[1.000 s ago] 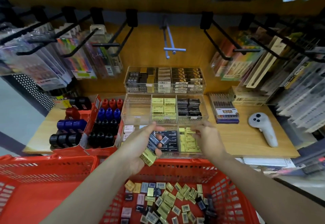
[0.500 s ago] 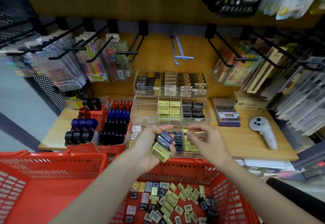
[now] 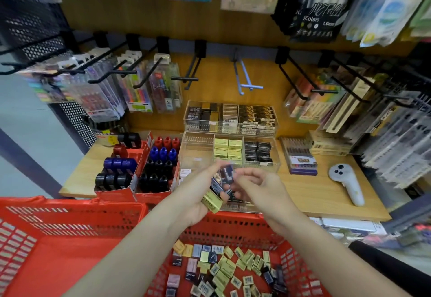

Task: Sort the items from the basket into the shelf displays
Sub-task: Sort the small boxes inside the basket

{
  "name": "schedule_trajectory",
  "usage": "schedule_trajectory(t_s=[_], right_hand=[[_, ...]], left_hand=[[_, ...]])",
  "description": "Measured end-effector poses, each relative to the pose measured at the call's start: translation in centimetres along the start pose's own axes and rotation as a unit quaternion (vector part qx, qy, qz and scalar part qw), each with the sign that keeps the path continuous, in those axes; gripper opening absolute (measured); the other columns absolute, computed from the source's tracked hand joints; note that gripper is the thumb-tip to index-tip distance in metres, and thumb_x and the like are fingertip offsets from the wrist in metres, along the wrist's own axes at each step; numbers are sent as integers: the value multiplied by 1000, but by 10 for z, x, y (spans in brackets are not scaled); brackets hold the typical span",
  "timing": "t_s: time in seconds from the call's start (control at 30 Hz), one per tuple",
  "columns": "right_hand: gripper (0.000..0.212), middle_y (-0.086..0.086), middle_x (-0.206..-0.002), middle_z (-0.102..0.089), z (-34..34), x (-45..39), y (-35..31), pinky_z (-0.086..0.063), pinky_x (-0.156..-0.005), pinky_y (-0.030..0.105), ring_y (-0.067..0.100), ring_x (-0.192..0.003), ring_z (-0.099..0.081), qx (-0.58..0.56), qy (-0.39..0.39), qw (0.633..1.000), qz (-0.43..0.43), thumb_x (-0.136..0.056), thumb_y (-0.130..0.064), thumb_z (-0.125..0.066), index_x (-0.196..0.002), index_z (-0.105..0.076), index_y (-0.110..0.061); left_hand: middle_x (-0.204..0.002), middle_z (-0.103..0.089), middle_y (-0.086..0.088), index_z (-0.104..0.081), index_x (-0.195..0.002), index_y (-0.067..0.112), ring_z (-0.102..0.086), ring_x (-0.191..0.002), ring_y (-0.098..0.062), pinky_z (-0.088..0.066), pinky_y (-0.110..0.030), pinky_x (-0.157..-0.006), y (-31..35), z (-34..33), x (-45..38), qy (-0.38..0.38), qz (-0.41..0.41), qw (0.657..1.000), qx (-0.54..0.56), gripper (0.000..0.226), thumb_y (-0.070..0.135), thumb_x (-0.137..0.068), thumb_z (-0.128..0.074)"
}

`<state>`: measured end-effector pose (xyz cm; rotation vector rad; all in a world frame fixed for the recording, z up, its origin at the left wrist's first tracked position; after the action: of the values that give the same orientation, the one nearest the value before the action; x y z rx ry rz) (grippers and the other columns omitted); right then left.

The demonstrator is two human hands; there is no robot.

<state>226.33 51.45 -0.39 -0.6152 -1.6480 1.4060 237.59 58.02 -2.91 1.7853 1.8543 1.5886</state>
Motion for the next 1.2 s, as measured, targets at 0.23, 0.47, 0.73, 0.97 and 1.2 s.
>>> schedule_trajectory(t_s=[0.23,0.47,0.73,0.97,1.2], right_hand=[[16,10,-96,-76,16,-11,11,-59,-78,24,22,-92,-74,-131,-4,991,-33,-86,-6,-72,-102,-72,-5],[17,-13,-87,-67,53,-40,25,-45,-63,4,2,-85,-65,312,83,945,59,-82,-12,-79,-86,-68,-24],[13,1,-94,-74,8,-76,36,-47,-68,9,8,-76,-63,429,58,887,157,-95,-18,-63,-105,-71,-12],[16,8,-95,-73,-8,-98,50,-57,-77,35,24,-85,-69,509,86,846,131,-97,-13,-57,-111,-64,-13],[19,4,-89,-73,-18,-102,59,-42,-87,36,26,-91,-65,672,102,719,144,-97,-23,-58,-115,-56,-20]], left_hand=[[-83,-69,-13,-73,-104,9,-55,-54,-16,-43,-24,-41,-5,1,-8,10,25,1000,13,15,17,-93,-67],[-76,-57,-8,-56,-107,10,-48,-54,-13,-41,-20,-37,-8,58,-28,114,71,977,164,13,8,-95,-52],[-77,-57,-8,-58,-111,9,-47,-56,-14,-42,-21,-38,-4,63,-34,105,69,981,151,18,10,-93,-54],[-65,-60,-10,-56,-103,9,-49,-46,-17,-41,-20,-39,-8,53,-31,92,85,983,134,8,10,-95,-56],[-74,-59,-10,-58,-108,9,-50,-49,-15,-41,-21,-38,-6,58,-29,96,79,985,124,13,11,-95,-57]])
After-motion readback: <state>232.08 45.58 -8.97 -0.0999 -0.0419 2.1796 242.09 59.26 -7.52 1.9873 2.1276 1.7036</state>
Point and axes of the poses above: each hand's wrist, its own x-axis away from the middle knuckle, its own z-axis out of the back of the hand, y = z × x, the point moved 9 cm from there along -x, towards the middle knuckle
